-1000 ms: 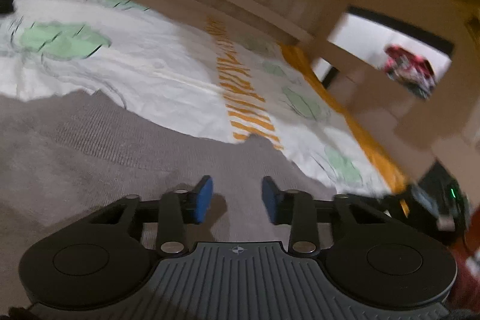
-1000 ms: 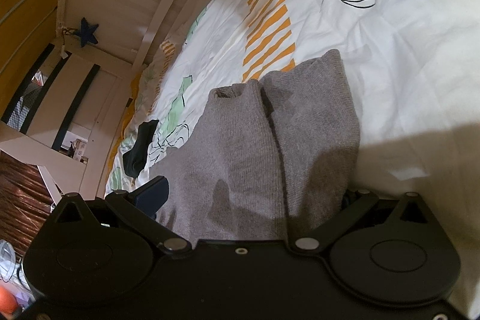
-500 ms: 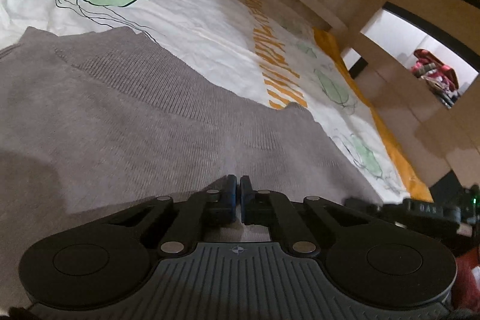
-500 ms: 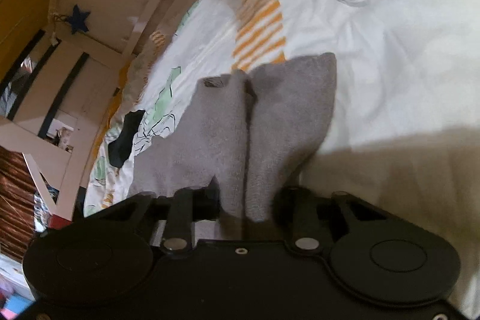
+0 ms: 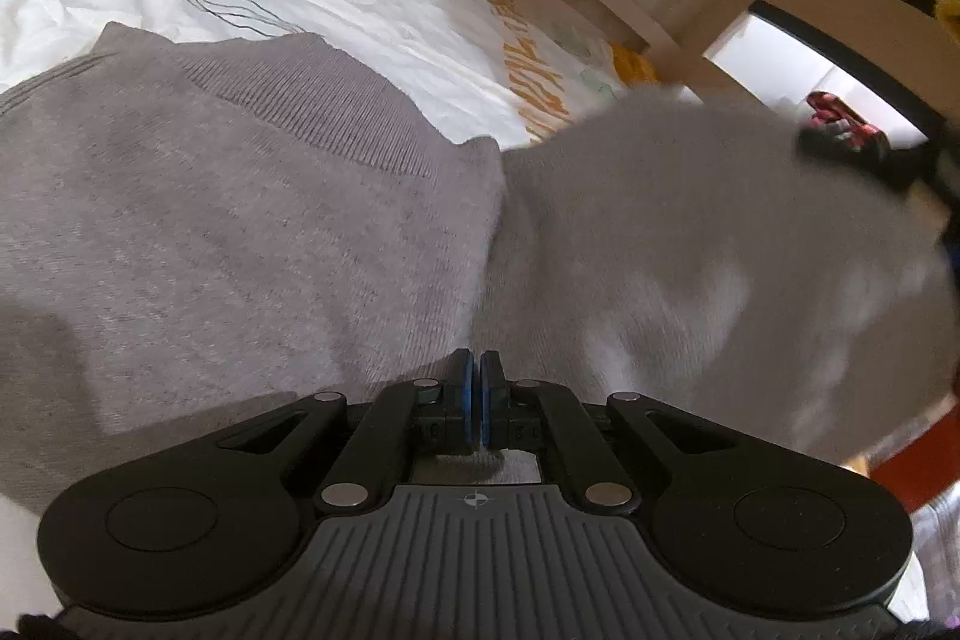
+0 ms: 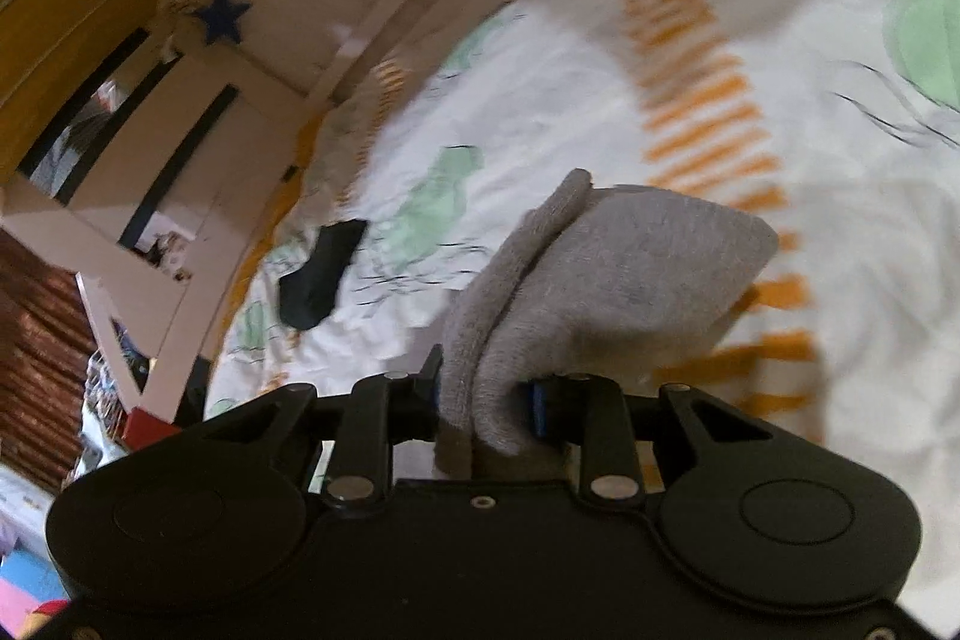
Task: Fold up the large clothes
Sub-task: 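Lift the folded grey garment with both grippers and fold it over, then lay the folded garment down and open both grippers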
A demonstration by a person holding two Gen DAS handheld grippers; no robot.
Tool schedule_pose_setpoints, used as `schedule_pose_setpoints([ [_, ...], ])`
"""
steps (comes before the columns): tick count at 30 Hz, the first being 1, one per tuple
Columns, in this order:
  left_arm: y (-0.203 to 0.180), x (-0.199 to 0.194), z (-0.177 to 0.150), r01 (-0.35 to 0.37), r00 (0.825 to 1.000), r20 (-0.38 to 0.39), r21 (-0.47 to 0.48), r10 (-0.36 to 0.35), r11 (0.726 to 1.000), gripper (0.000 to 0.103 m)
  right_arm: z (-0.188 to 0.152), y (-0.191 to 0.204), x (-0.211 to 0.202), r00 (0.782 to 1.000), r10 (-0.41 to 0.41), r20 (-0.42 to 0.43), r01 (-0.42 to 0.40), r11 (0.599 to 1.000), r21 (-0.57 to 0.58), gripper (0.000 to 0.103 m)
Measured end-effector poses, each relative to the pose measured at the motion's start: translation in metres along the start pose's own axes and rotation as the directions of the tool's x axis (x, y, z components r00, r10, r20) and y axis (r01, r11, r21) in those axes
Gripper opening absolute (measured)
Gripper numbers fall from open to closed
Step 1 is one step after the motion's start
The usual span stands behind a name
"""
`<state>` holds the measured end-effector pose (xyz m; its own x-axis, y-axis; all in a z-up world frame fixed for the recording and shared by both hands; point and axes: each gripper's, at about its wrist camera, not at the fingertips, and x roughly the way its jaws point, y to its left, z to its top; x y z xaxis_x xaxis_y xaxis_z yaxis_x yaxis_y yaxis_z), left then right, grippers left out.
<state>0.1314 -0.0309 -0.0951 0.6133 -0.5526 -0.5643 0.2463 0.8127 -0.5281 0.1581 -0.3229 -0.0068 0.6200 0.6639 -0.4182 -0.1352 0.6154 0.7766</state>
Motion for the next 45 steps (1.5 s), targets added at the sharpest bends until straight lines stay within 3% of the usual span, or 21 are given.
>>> schedule_pose_setpoints([
  [3, 0.009, -0.010, 0.003, 0.018, 0.999, -0.031, -0.027, -0.018, 0.999, 0.005, 0.001, 0.035, 0.025, 0.998, 0.036, -0.044, -0.037, 0.999, -0.020, 0.038],
  [5, 0.013, -0.025, 0.005, -0.008, 0.999, -0.032, -0.033, 0.007, 0.999, 0.005, -0.003, 0.056, 0.049, 0.995, 0.051, -0.084, -0.054, 0.998, -0.038, 0.038],
  [9, 0.023, -0.073, 0.008, -0.082, 0.995, 0.053, 0.015, 0.081, 0.997, 0.007, -0.015, 0.083, 0.101, 0.985, 0.070, -0.159, -0.082, 0.994, -0.069, 0.038],
  [15, 0.054, -0.128, 0.009, -0.208, 0.968, 0.141, -0.006, 0.207, 0.978, 0.008, -0.043, 0.098, 0.173, 0.967, 0.042, -0.253, -0.067, 0.994, -0.089, 0.038],
  [21, 0.063, -0.145, 0.004, -0.216, 0.960, 0.169, -0.068, 0.224, 0.974, 0.009, -0.069, 0.100, 0.224, 0.960, -0.012, -0.278, -0.021, 0.993, -0.118, 0.038],
  [23, 0.060, -0.145, 0.002, -0.215, 0.961, 0.168, -0.056, 0.221, 0.975, 0.010, -0.075, 0.100, 0.235, 0.958, 0.005, -0.285, -0.034, 0.995, -0.097, 0.037],
  [24, 0.058, -0.144, 0.002, -0.213, 0.962, 0.166, -0.047, 0.218, 0.976, 0.011, -0.077, 0.101, 0.239, 0.955, 0.034, -0.294, -0.058, 0.995, -0.075, 0.028],
  [27, 0.056, -0.146, -0.001, -0.212, 0.964, 0.160, -0.030, 0.214, 0.977, 0.012, -0.084, 0.110, 0.251, 0.952, 0.053, -0.301, -0.079, 0.994, -0.075, 0.027],
  [30, 0.055, -0.149, 0.001, -0.203, 0.966, 0.156, -0.027, 0.205, 0.979, 0.013, -0.080, 0.122, 0.247, 0.956, 0.061, -0.286, -0.105, 0.984, -0.141, 0.031],
  [35, 0.048, -0.155, 0.007, -0.182, 0.971, 0.156, -0.010, 0.182, 0.983, 0.028, -0.060, 0.133, 0.198, 0.980, 0.063, -0.189, -0.110, 0.961, -0.253, 0.036],
  [37, 0.042, -0.158, 0.007, -0.182, 0.971, 0.161, 0.018, 0.177, 0.983, 0.033, -0.055, 0.131, 0.170, 0.991, 0.024, -0.129, -0.065, 0.944, -0.323, 0.038],
  [40, 0.028, -0.165, 0.008, -0.193, 0.963, 0.203, 0.073, 0.175, 0.978, 0.046, -0.056, 0.119, 0.131, 0.997, -0.050, -0.056, 0.023, 0.916, -0.400, 0.057],
  [45, 0.006, -0.168, 0.008, -0.248, 0.937, 0.293, 0.181, 0.188, 0.952, 0.053, -0.073, 0.086, 0.079, 0.982, -0.185, 0.035, 0.181, 0.878, -0.443, 0.058],
])
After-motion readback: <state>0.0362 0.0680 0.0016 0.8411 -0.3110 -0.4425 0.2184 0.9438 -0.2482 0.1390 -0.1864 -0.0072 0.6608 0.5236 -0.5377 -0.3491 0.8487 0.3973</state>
